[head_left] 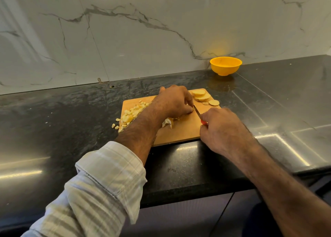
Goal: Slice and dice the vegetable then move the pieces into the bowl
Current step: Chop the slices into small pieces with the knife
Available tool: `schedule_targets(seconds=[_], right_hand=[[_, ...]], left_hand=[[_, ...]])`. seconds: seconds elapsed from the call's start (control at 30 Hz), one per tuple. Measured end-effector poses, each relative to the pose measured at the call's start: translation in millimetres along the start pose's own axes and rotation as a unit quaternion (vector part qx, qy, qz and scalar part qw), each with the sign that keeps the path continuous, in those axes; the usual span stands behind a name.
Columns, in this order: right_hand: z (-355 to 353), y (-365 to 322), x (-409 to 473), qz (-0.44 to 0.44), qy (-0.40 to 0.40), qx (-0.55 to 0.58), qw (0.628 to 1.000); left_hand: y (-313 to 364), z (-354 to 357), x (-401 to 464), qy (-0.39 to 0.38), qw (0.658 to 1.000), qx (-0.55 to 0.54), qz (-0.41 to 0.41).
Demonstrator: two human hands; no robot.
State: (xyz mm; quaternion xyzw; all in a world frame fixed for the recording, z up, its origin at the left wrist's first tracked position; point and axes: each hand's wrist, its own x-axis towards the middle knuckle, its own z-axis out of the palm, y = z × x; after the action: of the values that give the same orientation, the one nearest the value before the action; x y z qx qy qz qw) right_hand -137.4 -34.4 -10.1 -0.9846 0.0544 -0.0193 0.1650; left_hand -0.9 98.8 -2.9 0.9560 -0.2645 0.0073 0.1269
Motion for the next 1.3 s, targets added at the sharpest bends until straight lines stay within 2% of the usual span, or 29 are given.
schedule_targets(seconds=[0.23, 0.5, 0.9, 1.07, 1.2, 1.3], right_hand=[[-5, -16, 10, -0.019, -0.003, -0.048, 0.999], [11, -2, 8, -0.008, 0.068, 0.025, 0.997], [4, -13, 10, -0.006, 0.013, 0.002, 1.000], [0, -13, 22, 0.009, 0.030, 0.031, 0.999], [12, -3, 11, -0.025, 0.077, 0.033, 0.996], [14, -5, 6, -0.018, 0.049, 0.034, 0.998]], left_hand=[[3, -4, -1, -0.012, 1.000, 0.004, -0.001], [-5, -4, 0, -0.001, 1.000, -0.006, 0.005], [-4, -3, 3, -0.006, 1.000, -0.012, -0.002], [-9, -4, 4, 0.001, 1.000, -0.013, 0.004], [-13, -1, 6, 0.001, 1.000, -0.015, 0.004], [-13, 0, 6, -0.002, 0.999, -0.033, 0.006]])
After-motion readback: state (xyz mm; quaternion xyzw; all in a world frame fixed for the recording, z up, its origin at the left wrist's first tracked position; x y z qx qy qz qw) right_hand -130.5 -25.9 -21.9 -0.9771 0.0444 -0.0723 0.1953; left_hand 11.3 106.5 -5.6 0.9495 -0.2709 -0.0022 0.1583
